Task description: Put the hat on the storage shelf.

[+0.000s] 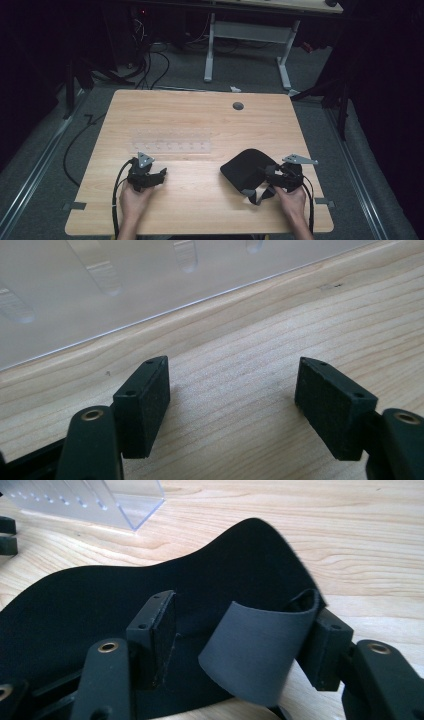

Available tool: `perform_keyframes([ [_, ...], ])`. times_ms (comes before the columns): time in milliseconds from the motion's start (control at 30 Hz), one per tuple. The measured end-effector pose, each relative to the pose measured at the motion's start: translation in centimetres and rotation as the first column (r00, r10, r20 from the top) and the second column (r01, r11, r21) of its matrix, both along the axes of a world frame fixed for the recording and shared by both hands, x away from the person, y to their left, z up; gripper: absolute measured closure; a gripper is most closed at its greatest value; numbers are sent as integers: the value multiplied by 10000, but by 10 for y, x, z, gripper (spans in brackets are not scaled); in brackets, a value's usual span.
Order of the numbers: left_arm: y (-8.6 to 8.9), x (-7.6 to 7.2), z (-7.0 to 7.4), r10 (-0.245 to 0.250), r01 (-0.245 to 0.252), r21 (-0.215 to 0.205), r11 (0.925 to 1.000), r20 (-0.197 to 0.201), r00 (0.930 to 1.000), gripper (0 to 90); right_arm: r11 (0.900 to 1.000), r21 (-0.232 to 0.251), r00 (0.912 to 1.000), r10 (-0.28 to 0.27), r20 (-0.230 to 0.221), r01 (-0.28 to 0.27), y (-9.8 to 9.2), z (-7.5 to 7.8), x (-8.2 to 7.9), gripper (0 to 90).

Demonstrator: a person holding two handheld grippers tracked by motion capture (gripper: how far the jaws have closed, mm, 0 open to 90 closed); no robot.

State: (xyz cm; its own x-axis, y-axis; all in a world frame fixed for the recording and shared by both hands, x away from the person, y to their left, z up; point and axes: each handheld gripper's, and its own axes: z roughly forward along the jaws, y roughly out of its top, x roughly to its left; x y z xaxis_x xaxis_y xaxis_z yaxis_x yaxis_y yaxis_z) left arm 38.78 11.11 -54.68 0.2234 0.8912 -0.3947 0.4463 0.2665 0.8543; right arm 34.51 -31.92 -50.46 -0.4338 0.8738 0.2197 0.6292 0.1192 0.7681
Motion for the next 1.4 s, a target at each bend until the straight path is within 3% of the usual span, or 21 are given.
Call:
perform_keyframes([
  [400,0,0,0,19,-19,-2,10000,-5,10000,303,9992,277,9983,314,-489,-301,6,-12,9,408],
  [633,-1,0,0,27,-27,-14,10000,-1,10000,303,9992,-70,9972,386,-642,-391,13,-19,12,455],
  [767,-1,0,0,17,-17,-12,10000,-2,10000,300,9989,4,9963,458,-727,-459,12,-23,10,505],
  [900,-1,0,0,23,-23,-15,10000,-3,10000,299,9972,332,9945,698,-783,-674,8,-23,8,616],
  [1167,-1,0,0,49,-49,-11,10000,1,10000,298,9916,527,9907,1214,-606,-1183,5,-21,3,764],
  [1400,-1,0,0,59,-59,-30,10000,3,10000,298,9825,938,9845,1666,-555,-1610,3,-18,2,835],
])
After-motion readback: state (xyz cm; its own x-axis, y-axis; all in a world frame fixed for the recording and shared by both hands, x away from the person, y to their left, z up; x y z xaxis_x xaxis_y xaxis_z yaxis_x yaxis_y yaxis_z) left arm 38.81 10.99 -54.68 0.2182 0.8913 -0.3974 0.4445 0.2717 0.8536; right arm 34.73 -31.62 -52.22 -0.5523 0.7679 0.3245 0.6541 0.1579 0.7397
